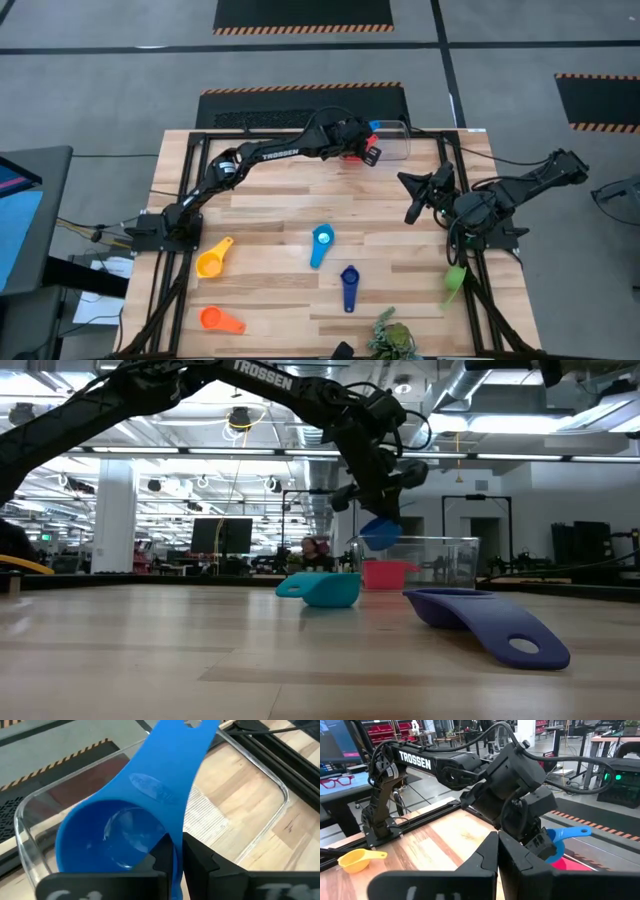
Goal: Nest measuring cups in basket
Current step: Stack the blue measuring cup on top of the red measuring cup in the transparent bin, then move the green measuring cups towards the center of the table
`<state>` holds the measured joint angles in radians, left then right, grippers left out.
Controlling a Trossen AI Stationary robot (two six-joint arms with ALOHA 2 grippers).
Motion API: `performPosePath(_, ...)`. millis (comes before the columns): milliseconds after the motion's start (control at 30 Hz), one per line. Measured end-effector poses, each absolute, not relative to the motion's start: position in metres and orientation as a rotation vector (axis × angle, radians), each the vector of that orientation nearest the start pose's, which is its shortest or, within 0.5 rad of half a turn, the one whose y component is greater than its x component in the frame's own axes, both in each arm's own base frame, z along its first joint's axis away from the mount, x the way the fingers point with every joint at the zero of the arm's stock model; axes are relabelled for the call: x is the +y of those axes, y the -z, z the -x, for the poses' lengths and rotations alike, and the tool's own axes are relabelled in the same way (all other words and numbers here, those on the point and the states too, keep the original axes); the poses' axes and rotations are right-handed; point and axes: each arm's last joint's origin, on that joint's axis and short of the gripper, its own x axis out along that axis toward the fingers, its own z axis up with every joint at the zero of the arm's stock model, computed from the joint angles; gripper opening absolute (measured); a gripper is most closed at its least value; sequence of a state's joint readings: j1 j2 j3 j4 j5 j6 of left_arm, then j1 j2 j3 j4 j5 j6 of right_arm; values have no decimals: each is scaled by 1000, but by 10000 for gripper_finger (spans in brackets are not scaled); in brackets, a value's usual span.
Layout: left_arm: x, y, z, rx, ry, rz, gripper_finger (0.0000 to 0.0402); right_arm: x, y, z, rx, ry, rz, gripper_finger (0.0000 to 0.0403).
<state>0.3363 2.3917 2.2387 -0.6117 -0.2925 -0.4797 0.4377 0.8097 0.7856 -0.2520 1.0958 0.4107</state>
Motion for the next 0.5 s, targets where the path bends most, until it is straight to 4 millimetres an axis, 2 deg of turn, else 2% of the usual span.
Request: performPosePath(500, 184, -239, -501, 624, -739, 474, 84, 47, -326, -159, 83, 628, -204, 26)
